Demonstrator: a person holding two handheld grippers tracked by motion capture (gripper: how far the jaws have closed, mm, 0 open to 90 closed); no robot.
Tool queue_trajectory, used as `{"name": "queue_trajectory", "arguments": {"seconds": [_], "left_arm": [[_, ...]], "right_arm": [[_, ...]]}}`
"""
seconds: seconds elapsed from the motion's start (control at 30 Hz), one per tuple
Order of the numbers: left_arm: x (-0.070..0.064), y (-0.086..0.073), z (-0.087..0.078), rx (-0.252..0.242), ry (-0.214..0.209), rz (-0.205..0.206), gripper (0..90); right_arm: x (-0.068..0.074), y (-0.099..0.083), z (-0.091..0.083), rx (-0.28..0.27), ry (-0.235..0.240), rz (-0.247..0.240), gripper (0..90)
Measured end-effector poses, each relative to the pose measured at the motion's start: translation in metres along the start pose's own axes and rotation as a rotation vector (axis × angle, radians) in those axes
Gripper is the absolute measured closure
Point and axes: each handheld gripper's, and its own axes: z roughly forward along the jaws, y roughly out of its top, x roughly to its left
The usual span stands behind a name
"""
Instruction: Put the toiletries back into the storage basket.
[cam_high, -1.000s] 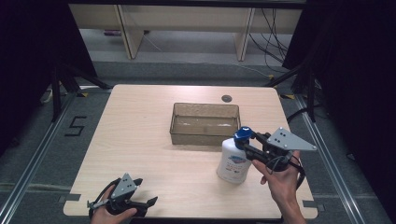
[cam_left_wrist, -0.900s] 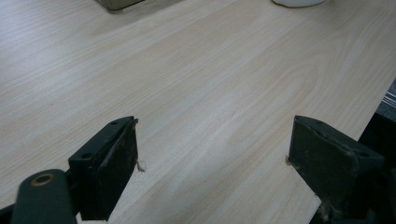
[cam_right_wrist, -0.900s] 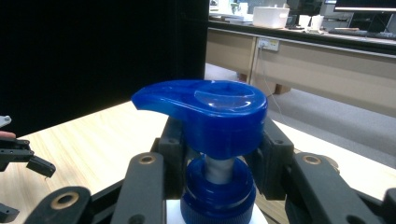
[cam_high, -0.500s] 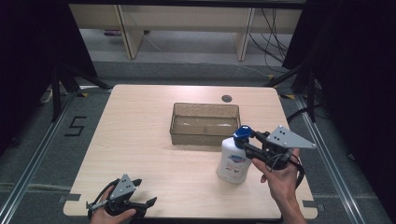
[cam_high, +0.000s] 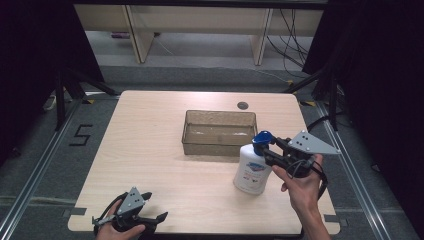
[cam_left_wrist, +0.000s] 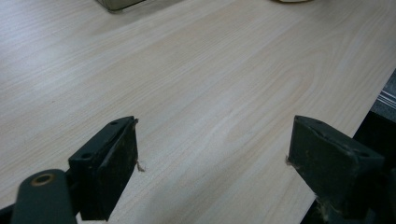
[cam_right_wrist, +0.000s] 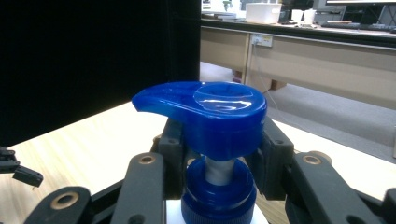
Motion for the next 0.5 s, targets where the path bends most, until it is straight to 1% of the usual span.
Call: {"name": "queue_trajectory", "arguments": {"seconds": [0.03,0.07,0.1,0.13,0.17,0.2,0.23,0.27,0.3,0.33,0.37,0.4,0.43,0.47,0.5], "left_arm": [[0.0,0.0,-0.001,0.012,-0.009,0.002,15.4],[0.0,0.0,0.0,0.008,-0.011,-0.005,15.4],[0.0,0.0,0.0,0.008,-0.011,-0.005,15.4],[0.0,0.0,0.0,0.017,-0.003,-0.006,15.4],[0.0,0.0,0.0,0.017,-0.003,-0.006,15.4],[0.0,0.0,0.001,0.007,-0.009,-0.006,15.4],[0.0,0.001,0.001,0.007,-0.01,-0.006,15.4],[0.001,0.001,0.0,0.016,-0.007,0.015,15.4],[0.001,0.001,0.0,0.016,-0.007,0.015,15.4],[-0.001,0.002,0.0,0.007,-0.011,0.005,15.4],[0.001,0.003,0.0,0.016,-0.008,0.02,15.4],[-0.001,0.002,0.002,0.003,-0.008,-0.001,15.4],[-0.001,0.002,0.002,0.003,-0.008,-0.001,15.4],[0.002,0.003,0.002,0.033,-0.009,0.035,15.4],[0.002,0.003,0.002,0.033,-0.009,0.035,15.4]], "right_arm": [[-0.001,0.001,0.0,-0.003,-0.011,-0.007,61.4],[0.0,0.001,0.0,-0.008,0.005,0.012,61.4],[0.0,0.001,0.0,-0.008,0.005,0.012,61.4],[-0.002,0.004,-0.001,-0.018,-0.009,-0.004,61.4],[-0.002,0.005,-0.002,-0.015,-0.006,0.015,61.4],[-0.003,0.006,-0.002,-0.019,-0.007,0.017,61.4],[-0.004,0.007,-0.002,-0.025,-0.01,0.002,61.4],[-0.003,0.008,-0.002,-0.026,-0.01,0.014,61.4],[-0.004,0.009,-0.002,-0.028,-0.008,0.009,61.4],[-0.003,0.01,-0.003,-0.026,-0.01,0.011,61.4],[-0.004,0.011,-0.002,-0.029,-0.014,-0.004,61.5],[-0.004,0.011,-0.002,-0.032,-0.013,0.002,61.4],[-0.004,0.011,-0.002,-0.034,-0.013,0.016,61.4],[-0.001,0.011,-0.003,-0.014,-0.006,0.054,61.4],[-0.002,0.012,-0.002,-0.019,0.002,0.049,61.4]]}}
